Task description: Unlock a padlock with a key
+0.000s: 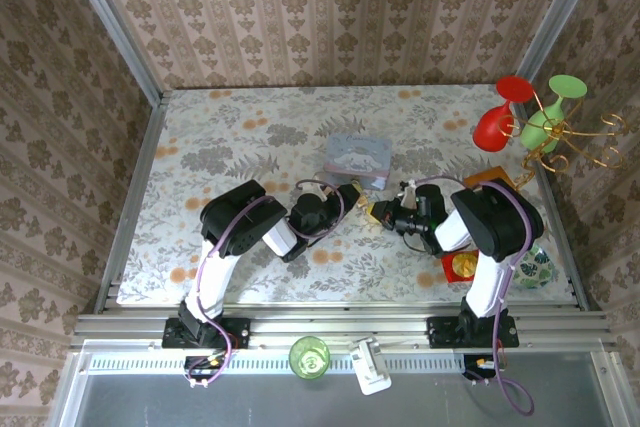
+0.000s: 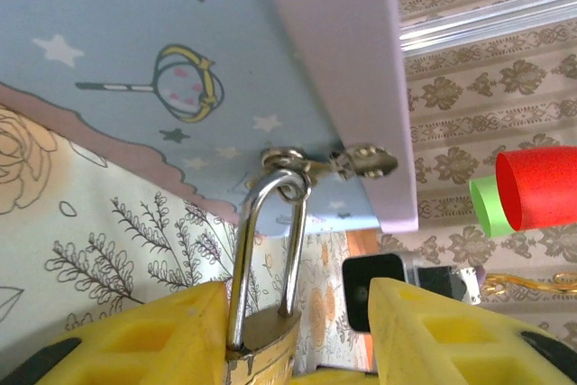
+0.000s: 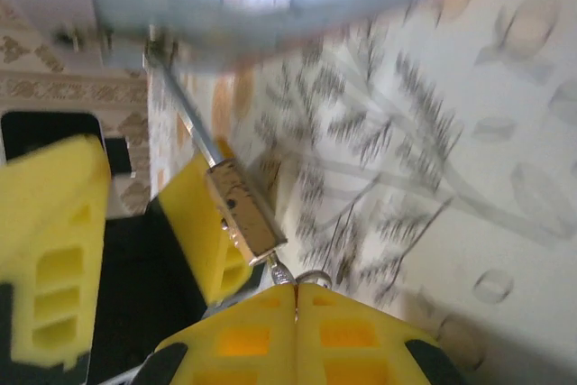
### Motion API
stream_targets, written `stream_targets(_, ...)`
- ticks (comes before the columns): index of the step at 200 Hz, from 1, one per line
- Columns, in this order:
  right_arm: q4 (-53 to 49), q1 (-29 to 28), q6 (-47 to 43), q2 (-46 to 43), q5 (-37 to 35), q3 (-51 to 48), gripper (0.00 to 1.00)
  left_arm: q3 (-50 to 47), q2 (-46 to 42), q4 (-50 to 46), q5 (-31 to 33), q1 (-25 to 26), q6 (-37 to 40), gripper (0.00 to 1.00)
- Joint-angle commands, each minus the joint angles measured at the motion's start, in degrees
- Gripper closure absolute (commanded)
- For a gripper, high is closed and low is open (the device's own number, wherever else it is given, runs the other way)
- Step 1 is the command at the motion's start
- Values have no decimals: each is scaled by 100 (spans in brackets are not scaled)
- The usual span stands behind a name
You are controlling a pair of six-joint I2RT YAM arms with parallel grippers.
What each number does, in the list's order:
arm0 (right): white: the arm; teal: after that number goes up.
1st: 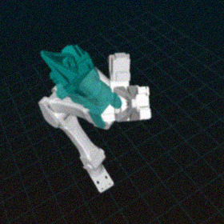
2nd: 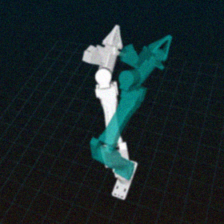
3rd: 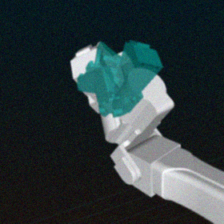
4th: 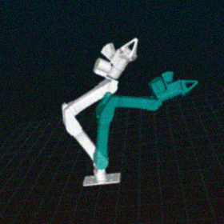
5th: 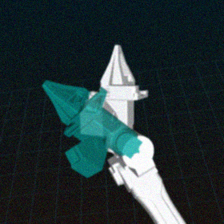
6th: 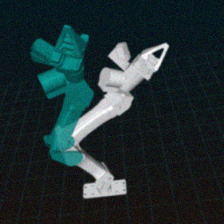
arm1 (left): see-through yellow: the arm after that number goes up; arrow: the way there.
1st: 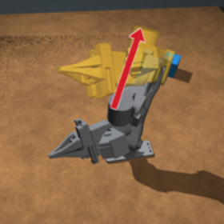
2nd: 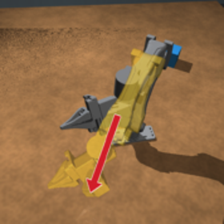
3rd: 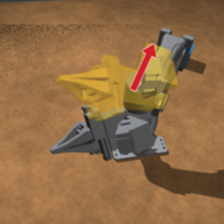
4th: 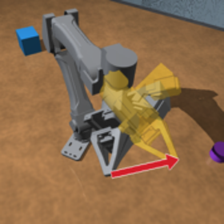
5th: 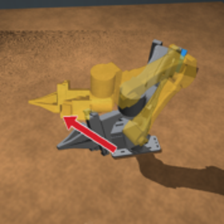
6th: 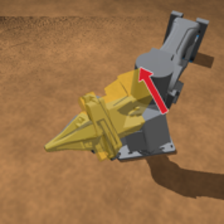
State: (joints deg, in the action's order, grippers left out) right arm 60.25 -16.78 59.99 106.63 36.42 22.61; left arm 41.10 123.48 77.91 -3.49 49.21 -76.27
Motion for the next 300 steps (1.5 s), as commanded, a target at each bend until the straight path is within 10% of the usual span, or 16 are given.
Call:
stream_targets(1,244,-127,362,-224,359,-2,100,-225,229,-714,-167,170,333,53)
stream_targets(152,-1590,300,-1045,-1170,-149,-26,100,61,-45,-1171,-419,76,624,50)
stream_targets(186,-4513,-261,-3205,-3037,-2072,286,88,-62,-402,-1853,-66,42,949,49)
stream_targets(208,-5215,-103,-3676,-2962,-1836,741,71,122,-324,-1815,-142,31,1111,49)
stream_targets(300,-4518,288,-3088,-2327,-1481,808,65,733,-149,-3329,708,343,1306,44)
